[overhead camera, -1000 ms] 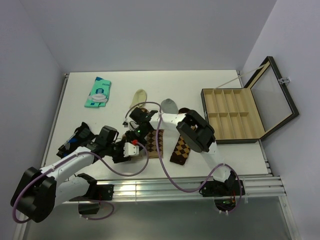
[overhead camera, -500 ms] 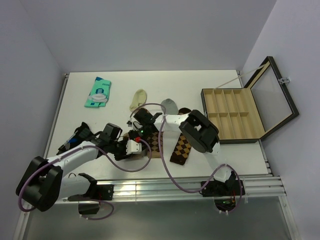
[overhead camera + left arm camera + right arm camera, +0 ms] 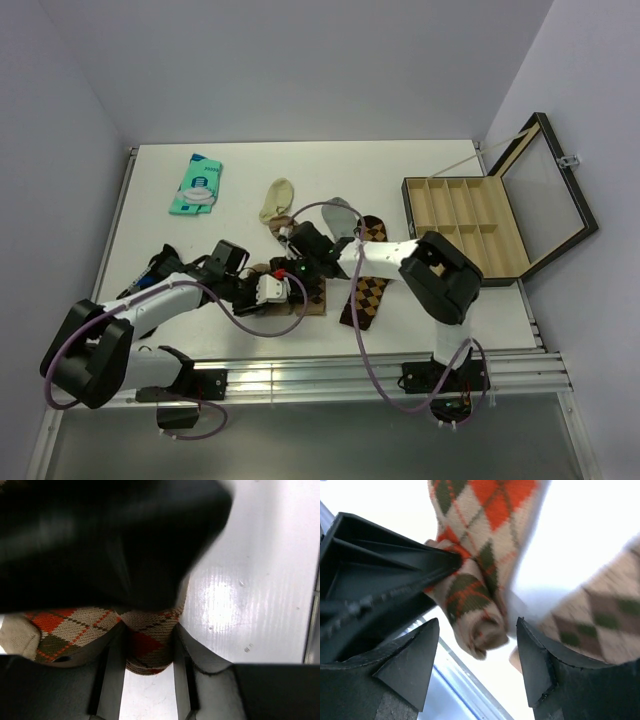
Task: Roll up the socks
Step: Roll the sock at the center of the board.
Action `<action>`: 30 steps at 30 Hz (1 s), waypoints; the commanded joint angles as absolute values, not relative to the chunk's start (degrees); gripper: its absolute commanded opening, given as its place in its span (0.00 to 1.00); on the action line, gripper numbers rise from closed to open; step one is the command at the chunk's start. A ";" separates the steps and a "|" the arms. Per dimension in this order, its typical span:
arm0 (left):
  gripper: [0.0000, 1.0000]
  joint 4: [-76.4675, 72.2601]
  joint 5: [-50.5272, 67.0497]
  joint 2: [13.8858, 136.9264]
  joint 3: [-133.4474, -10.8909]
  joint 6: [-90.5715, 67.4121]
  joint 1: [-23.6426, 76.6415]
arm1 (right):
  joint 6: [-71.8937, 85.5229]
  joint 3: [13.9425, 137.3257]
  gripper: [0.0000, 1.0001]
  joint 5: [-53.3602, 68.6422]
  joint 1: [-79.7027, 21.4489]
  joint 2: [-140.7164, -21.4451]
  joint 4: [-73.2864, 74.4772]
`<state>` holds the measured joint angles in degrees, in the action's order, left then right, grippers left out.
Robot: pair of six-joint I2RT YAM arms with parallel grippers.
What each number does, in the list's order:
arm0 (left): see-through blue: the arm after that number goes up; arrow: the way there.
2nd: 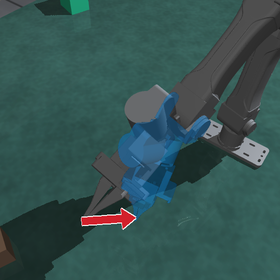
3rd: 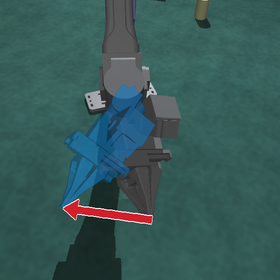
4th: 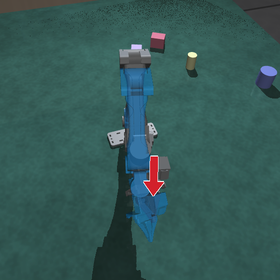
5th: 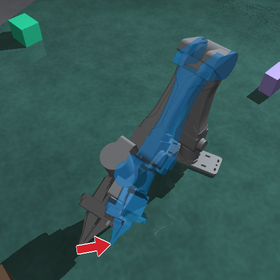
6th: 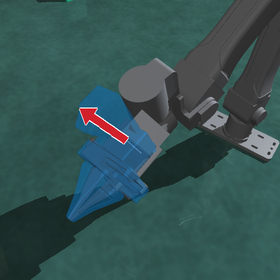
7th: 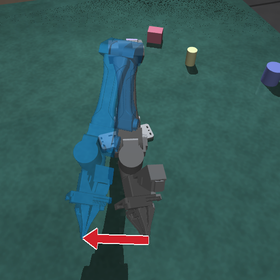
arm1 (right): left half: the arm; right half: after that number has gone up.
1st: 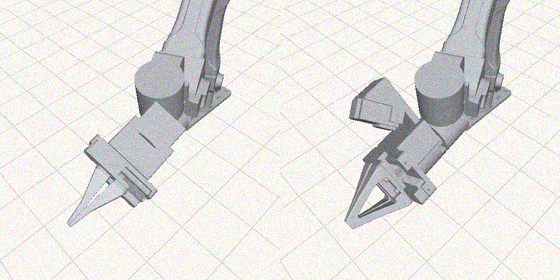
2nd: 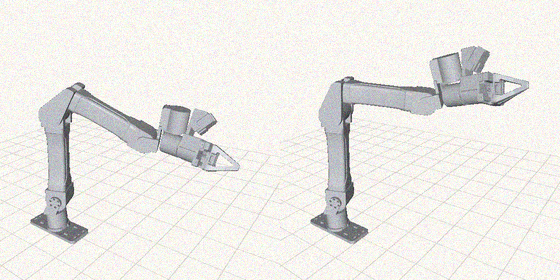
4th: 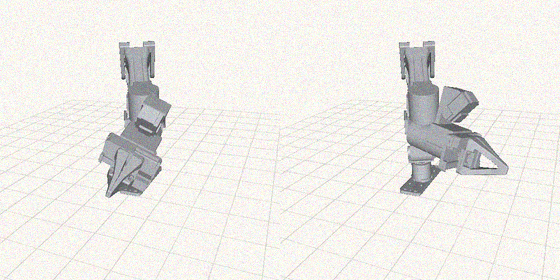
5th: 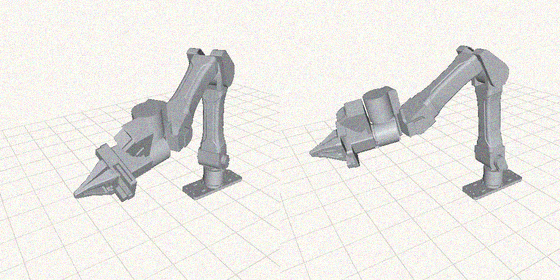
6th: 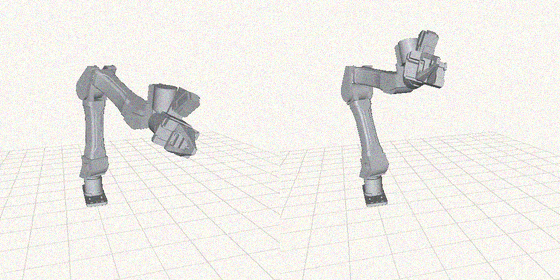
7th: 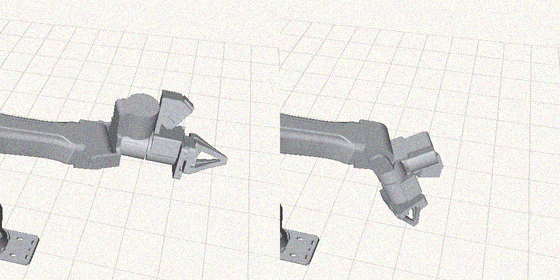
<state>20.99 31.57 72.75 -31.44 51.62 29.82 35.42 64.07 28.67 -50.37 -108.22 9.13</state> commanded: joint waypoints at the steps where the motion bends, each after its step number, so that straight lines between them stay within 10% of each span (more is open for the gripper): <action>1: 0.00 29.42 34.97 74.62 -33.65 53.78 29.62 | 37.26 59.87 0.71 19.70 -50.28 -101.79 3.70; 18: 0.00 59.04 44.91 93.68 -50.53 72.32 17.59 | 33.51 38.24 0.71 3.61 -50.44 -80.69 -13.60; 30: 0.00 78.04 46.06 111.44 -64.33 81.03 11.95 | 13.82 44.38 0.71 -10.10 -69.16 -85.67 -16.61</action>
<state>71.33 46.33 109.19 -62.26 76.99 12.23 21.37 40.73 -5.61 -66.85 -82.50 -12.40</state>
